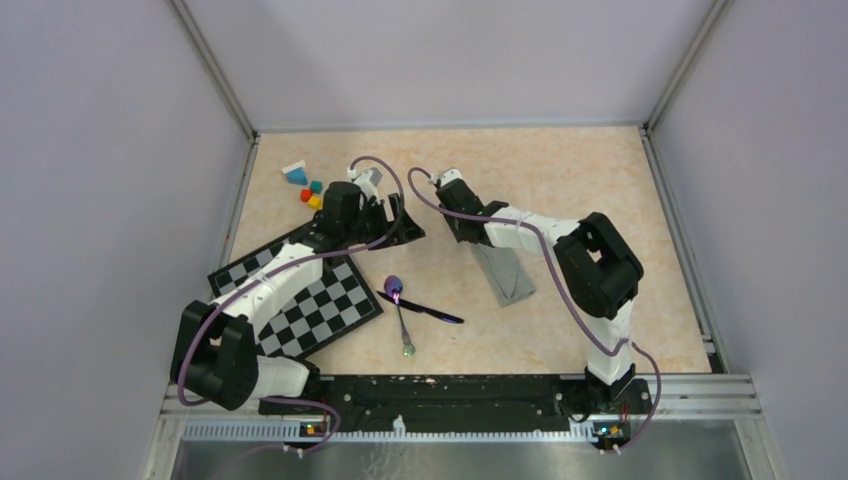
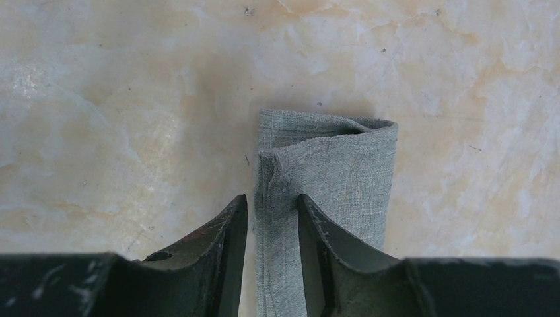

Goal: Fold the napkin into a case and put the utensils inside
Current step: Stuff the top corner of the smaller-rectangle-folded napkin at the center of the board.

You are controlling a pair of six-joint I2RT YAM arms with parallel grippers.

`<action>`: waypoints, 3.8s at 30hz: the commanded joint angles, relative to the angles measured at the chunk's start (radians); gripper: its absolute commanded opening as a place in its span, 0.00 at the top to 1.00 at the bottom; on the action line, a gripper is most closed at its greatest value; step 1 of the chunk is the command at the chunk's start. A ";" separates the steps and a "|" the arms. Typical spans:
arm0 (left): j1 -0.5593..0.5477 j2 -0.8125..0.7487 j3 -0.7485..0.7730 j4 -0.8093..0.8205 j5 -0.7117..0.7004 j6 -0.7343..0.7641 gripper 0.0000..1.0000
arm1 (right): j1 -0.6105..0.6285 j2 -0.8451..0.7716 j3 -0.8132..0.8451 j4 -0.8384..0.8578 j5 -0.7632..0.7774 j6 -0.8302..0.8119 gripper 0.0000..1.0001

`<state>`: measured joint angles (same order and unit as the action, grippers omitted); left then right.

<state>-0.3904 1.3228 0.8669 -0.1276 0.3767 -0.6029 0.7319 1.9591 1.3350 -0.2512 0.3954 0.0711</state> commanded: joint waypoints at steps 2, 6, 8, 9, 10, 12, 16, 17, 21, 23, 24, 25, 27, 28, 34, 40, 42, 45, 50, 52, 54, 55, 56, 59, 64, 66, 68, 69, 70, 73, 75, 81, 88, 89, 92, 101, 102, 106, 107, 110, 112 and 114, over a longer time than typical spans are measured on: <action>0.004 -0.020 -0.006 0.034 0.004 0.010 0.18 | 0.015 0.003 0.005 0.006 0.021 0.002 0.66; 0.004 -0.018 -0.009 0.036 0.010 0.007 0.18 | 0.015 0.022 0.020 -0.004 0.032 0.002 0.66; 0.005 -0.021 -0.009 0.037 0.009 0.007 0.18 | 0.015 0.027 0.025 -0.003 0.036 0.000 0.66; 0.005 -0.021 -0.009 0.037 0.007 0.008 0.18 | 0.015 0.030 0.024 0.000 0.036 -0.002 0.66; 0.005 -0.022 -0.009 0.036 0.007 0.010 0.18 | 0.014 0.032 0.027 -0.001 0.037 -0.003 0.66; 0.005 -0.022 -0.009 0.035 0.005 0.009 0.18 | 0.015 0.035 0.029 0.002 0.048 -0.004 0.67; 0.004 -0.021 -0.011 0.037 0.006 0.009 0.18 | 0.015 0.021 0.013 0.025 0.057 -0.005 0.77; 0.005 -0.021 -0.012 0.038 0.006 0.008 0.18 | 0.015 0.018 0.011 0.026 0.060 -0.004 0.81; 0.004 -0.015 -0.014 0.045 0.007 0.006 0.18 | 0.014 -0.004 -0.012 0.045 0.059 -0.001 0.89; 0.004 -0.006 -0.018 0.054 0.013 0.006 0.18 | 0.012 -0.013 -0.015 0.046 0.059 -0.001 0.96; 0.004 -0.001 -0.020 0.062 0.025 0.007 0.18 | 0.012 -0.020 -0.018 0.046 0.058 0.001 0.99; 0.004 0.009 -0.022 0.076 0.039 0.008 0.18 | 0.010 -0.028 -0.018 0.043 0.055 0.003 1.00; 0.003 0.036 -0.027 0.117 0.073 0.005 0.18 | -0.002 -0.054 -0.028 0.040 0.039 0.011 1.00; 0.000 0.053 -0.032 0.165 0.090 -0.002 0.19 | -0.010 -0.070 -0.036 0.040 0.024 0.018 1.00; -0.067 0.228 -0.004 0.347 0.078 -0.053 0.24 | -0.098 -0.180 -0.115 0.064 -0.156 0.096 1.00; -0.180 0.407 0.065 0.567 -0.056 -0.017 0.38 | -0.143 -0.204 -0.135 0.049 -0.212 0.107 1.00; -0.218 0.458 0.098 0.596 -0.133 0.040 0.40 | -0.157 -0.212 -0.140 0.046 -0.227 0.118 1.00; -0.258 0.518 0.167 0.563 -0.253 0.121 0.40 | -0.171 -0.225 -0.150 0.050 -0.251 0.129 1.00; -0.312 0.604 0.245 0.560 -0.420 0.299 0.52 | -0.212 -0.232 -0.159 0.064 -0.310 0.169 1.00; -0.319 0.635 0.263 0.565 -0.433 0.337 0.56 | -0.228 -0.234 -0.162 0.069 -0.329 0.188 1.00; -0.326 0.653 0.276 0.561 -0.447 0.361 0.60 | -0.239 -0.235 -0.164 0.073 -0.342 0.200 1.00; -0.332 0.659 0.280 0.562 -0.454 0.368 0.61 | -0.245 -0.235 -0.165 0.074 -0.348 0.206 1.00; -0.338 0.664 0.283 0.569 -0.457 0.379 0.62 | -0.253 -0.236 -0.169 0.075 -0.358 0.214 1.00; -0.351 0.679 0.293 0.570 -0.490 0.396 0.64 | -0.279 -0.240 -0.180 0.090 -0.391 0.243 1.00; -0.365 0.703 0.319 0.556 -0.521 0.410 0.64 | -0.287 -0.246 -0.186 0.097 -0.424 0.245 1.00; -0.369 0.712 0.329 0.543 -0.542 0.406 0.60 | -0.287 -0.244 -0.184 0.095 -0.427 0.245 1.00; -0.376 0.711 0.327 0.553 -0.555 0.412 0.57 | -0.287 -0.243 -0.182 0.096 -0.430 0.244 1.00; -0.383 0.717 0.332 0.554 -0.566 0.418 0.56 | -0.287 -0.243 -0.183 0.095 -0.432 0.245 1.00; -0.387 0.725 0.341 0.546 -0.574 0.421 0.56 | -0.287 -0.241 -0.181 0.095 -0.433 0.245 1.00; -0.393 0.753 0.385 0.498 -0.599 0.423 0.56 | -0.287 -0.245 -0.183 0.094 -0.440 0.245 1.00; -0.397 0.765 0.397 0.482 -0.617 0.426 0.58 | -0.287 -0.248 -0.184 0.092 -0.440 0.245 1.00; -0.403 0.776 0.416 0.453 -0.660 0.438 0.65 | -0.287 -0.250 -0.183 0.086 -0.437 0.242 1.00; -0.404 0.753 0.428 0.436 -0.670 0.424 0.91 | -0.287 -0.248 -0.189 0.055 -0.435 0.209 1.00; -0.405 0.745 0.427 0.437 -0.660 0.419 0.93 | -0.287 -0.243 -0.185 0.042 -0.442 0.197 1.00; -0.403 0.722 0.417 0.454 -0.631 0.398 0.99 | -0.287 -0.229 -0.184 0.026 -0.467 0.183 1.00; -0.375 0.652 0.294 0.628 -0.556 0.315 1.00 | -0.288 -0.183 -0.163 -0.010 -0.556 0.181 1.00; -0.372 0.648 0.280 0.648 -0.553 0.307 1.00 | -0.287 -0.180 -0.164 -0.013 -0.557 0.180 1.00; -0.359 0.635 0.238 0.703 -0.531 0.283 1.00 | -0.287 -0.172 -0.170 -0.028 -0.558 0.175 1.00; -0.356 0.630 0.229 0.720 -0.525 0.277 1.00 | -0.286 -0.169 -0.169 -0.034 -0.561 0.171 1.00; -0.350 0.615 0.195 0.781 -0.502 0.274 1.00 | -0.285 -0.157 -0.169 -0.043 -0.563 0.163 1.00; -0.351 0.613 0.184 0.811 -0.482 0.278 1.00 | -0.285 -0.144 -0.165 -0.042 -0.569 0.163 1.00; -0.350 0.611 0.170 0.840 -0.461 0.278 1.00 | -0.282 -0.126 -0.149 -0.050 -0.573 0.165 1.00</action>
<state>-0.7464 1.9999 1.0618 0.5625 -0.1337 -0.3134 0.4465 1.7977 1.1519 -0.2760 -0.1600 0.2531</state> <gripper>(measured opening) 0.005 0.010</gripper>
